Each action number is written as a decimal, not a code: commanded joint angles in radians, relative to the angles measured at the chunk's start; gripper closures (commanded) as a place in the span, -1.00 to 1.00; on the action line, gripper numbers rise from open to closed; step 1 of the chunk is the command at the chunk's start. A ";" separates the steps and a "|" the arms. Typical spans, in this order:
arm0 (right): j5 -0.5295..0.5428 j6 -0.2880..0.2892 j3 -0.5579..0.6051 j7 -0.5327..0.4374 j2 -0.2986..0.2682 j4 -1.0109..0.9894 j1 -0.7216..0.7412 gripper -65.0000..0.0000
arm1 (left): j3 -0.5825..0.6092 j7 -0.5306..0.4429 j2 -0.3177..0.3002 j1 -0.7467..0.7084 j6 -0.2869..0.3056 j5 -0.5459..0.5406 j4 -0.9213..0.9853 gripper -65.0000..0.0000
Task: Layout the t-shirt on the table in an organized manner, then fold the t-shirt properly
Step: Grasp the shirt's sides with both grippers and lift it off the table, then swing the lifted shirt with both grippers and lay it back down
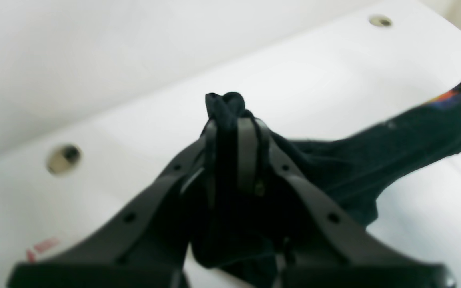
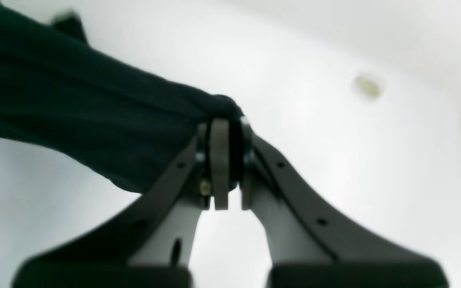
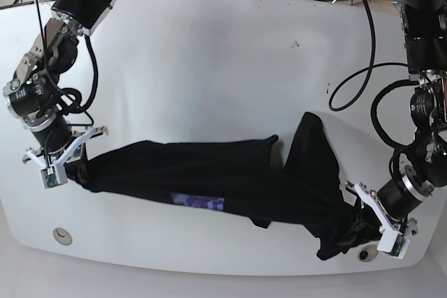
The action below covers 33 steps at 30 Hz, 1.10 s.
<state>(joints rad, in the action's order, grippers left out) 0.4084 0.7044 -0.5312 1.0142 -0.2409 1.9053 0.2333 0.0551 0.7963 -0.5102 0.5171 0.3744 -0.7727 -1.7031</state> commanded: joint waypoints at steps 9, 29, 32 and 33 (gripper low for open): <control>0.010 -0.006 0.001 0.025 -0.100 -0.099 0.295 1.00 | -0.013 -0.039 -0.021 0.269 -0.005 -0.009 -0.008 1.00; 0.010 -0.006 0.228 0.032 -0.308 -0.358 0.756 1.00 | -0.122 0.067 -0.023 0.613 -0.008 -0.004 0.059 1.00; 0.010 -0.006 0.233 0.064 -0.321 -0.367 0.792 1.00 | -0.143 0.094 -0.023 0.639 -0.008 -0.004 0.061 1.00; 0.010 -0.006 0.233 0.081 -0.321 -0.372 0.809 1.00 | -0.146 0.096 -0.024 0.639 -0.008 -0.004 0.061 1.00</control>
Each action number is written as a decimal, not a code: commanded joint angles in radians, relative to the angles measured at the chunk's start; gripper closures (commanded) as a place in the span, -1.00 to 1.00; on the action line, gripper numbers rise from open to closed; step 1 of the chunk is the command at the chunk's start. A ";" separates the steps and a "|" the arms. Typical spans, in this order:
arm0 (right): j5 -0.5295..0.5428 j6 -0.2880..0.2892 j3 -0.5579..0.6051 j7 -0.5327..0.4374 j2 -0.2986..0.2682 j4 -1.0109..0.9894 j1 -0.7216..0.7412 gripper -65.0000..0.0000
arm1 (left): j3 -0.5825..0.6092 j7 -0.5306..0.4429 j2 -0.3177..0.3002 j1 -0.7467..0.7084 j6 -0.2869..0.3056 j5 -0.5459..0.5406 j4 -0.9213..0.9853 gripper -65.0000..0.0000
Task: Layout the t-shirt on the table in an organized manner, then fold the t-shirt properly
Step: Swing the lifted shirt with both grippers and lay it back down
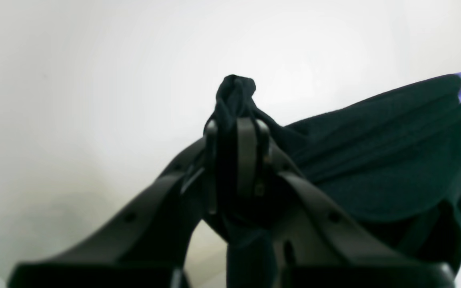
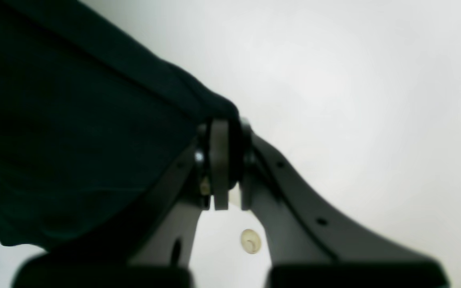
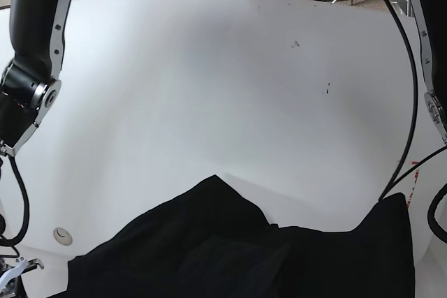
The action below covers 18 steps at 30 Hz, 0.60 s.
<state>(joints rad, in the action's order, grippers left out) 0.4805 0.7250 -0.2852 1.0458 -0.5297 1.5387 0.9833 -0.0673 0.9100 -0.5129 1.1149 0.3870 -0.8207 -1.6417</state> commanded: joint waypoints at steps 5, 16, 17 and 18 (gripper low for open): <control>-0.062 -0.027 -0.013 0.101 -0.036 -0.005 0.093 1.00 | -0.027 -0.013 -0.022 0.037 -0.021 0.039 -0.004 1.00; -0.061 -0.027 -0.018 0.149 -0.063 0.087 -0.033 1.00 | -0.030 -0.013 -0.022 -0.144 -0.018 0.036 -0.012 1.00; -0.061 -0.027 -0.019 0.150 -0.063 0.102 -0.062 1.00 | -0.032 -0.013 -0.022 -0.172 -0.018 0.036 -0.025 1.00; -0.061 -0.027 -0.021 0.155 -0.063 0.112 -0.082 1.00 | -0.032 -0.013 -0.022 -0.193 -0.018 0.036 -0.035 1.00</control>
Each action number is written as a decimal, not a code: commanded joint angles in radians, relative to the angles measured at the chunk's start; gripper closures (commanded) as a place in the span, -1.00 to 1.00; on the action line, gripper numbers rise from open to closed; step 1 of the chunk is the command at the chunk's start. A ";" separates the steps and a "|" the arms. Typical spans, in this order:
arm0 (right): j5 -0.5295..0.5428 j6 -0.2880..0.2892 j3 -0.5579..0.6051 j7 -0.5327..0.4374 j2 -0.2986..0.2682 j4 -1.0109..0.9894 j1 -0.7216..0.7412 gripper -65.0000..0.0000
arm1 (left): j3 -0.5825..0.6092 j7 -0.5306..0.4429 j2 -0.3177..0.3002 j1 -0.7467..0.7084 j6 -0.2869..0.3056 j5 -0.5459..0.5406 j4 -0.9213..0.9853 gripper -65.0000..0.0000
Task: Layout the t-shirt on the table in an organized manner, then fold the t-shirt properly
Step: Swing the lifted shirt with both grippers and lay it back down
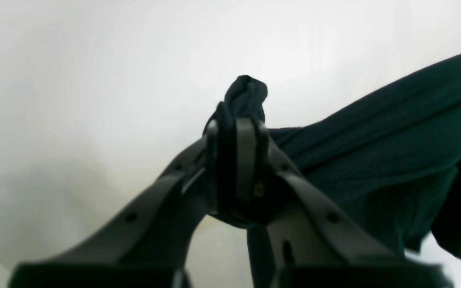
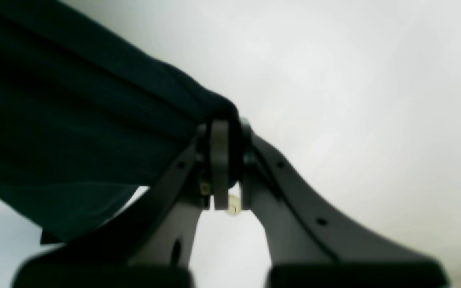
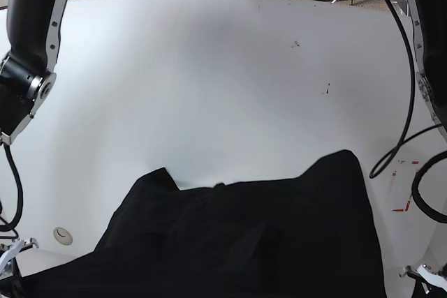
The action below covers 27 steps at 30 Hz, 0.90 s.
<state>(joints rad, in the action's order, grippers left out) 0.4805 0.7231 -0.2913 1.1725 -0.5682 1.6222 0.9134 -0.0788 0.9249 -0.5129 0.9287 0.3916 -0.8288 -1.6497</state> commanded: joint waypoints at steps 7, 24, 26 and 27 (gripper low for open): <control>-0.062 -0.025 -0.133 0.117 -0.009 0.168 -0.256 1.00 | -0.072 -0.028 -0.022 -0.273 -0.021 0.044 -0.162 1.00; 0.106 -0.025 -0.425 0.160 0.195 0.375 -0.877 1.00 | -0.160 -0.028 0.020 -0.923 0.027 0.042 -0.309 1.00; 0.142 -0.025 -0.435 0.175 0.202 0.376 -0.914 1.00 | -0.171 -0.028 0.021 -0.988 0.027 0.042 -0.323 1.00; 0.166 -0.025 -0.440 0.189 0.205 0.376 -0.934 1.00 | -0.175 -0.028 0.023 -1.022 0.027 0.042 -0.329 1.00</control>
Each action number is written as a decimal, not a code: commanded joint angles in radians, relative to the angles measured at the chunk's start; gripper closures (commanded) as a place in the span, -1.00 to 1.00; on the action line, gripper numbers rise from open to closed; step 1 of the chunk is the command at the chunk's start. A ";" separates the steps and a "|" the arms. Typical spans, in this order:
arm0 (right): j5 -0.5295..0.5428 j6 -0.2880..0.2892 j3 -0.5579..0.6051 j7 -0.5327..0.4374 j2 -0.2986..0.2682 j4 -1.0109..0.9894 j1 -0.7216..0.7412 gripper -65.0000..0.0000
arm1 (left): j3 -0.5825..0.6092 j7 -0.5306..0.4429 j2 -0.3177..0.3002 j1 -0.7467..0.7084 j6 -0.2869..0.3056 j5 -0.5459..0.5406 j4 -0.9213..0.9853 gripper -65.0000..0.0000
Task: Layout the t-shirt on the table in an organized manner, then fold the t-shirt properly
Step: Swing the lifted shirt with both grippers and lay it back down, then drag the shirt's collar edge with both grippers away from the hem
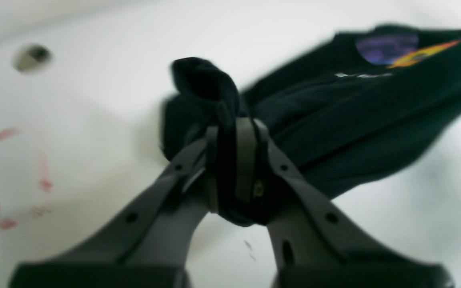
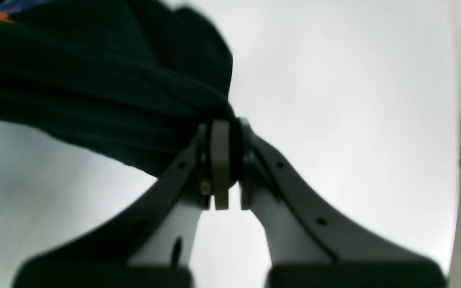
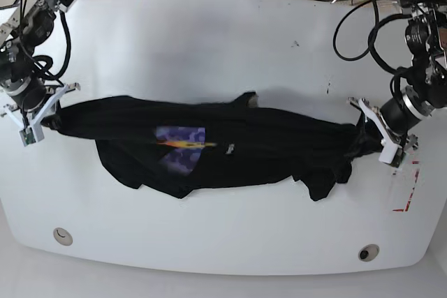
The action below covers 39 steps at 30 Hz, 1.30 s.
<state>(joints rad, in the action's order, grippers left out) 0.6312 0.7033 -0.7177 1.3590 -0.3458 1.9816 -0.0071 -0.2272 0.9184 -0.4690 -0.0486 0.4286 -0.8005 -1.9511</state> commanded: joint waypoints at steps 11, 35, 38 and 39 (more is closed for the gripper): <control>0.180 -0.005 -0.112 0.037 0.026 0.017 -0.218 1.00 | -0.120 -0.022 0.006 -0.363 -0.010 0.014 -0.044 1.00; 0.180 -0.005 -0.044 0.017 0.077 0.015 -0.411 1.00 | -0.211 -0.022 0.111 -0.672 -0.009 0.017 -0.040 1.00; 0.178 -0.005 -0.046 0.017 0.077 0.015 -0.429 0.95 | -0.209 -0.022 0.108 -0.672 -0.009 0.017 -0.040 1.00; 0.178 -0.005 -0.046 0.015 0.077 0.015 -0.429 0.90 | -0.209 -0.022 0.106 -0.672 -0.009 0.017 -0.040 0.96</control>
<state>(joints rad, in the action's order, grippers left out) 0.8131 0.6998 -0.7540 1.3888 -0.2520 1.9816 -0.4278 -0.4286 0.9104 -0.3473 -0.7124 0.4229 -0.7830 -1.9774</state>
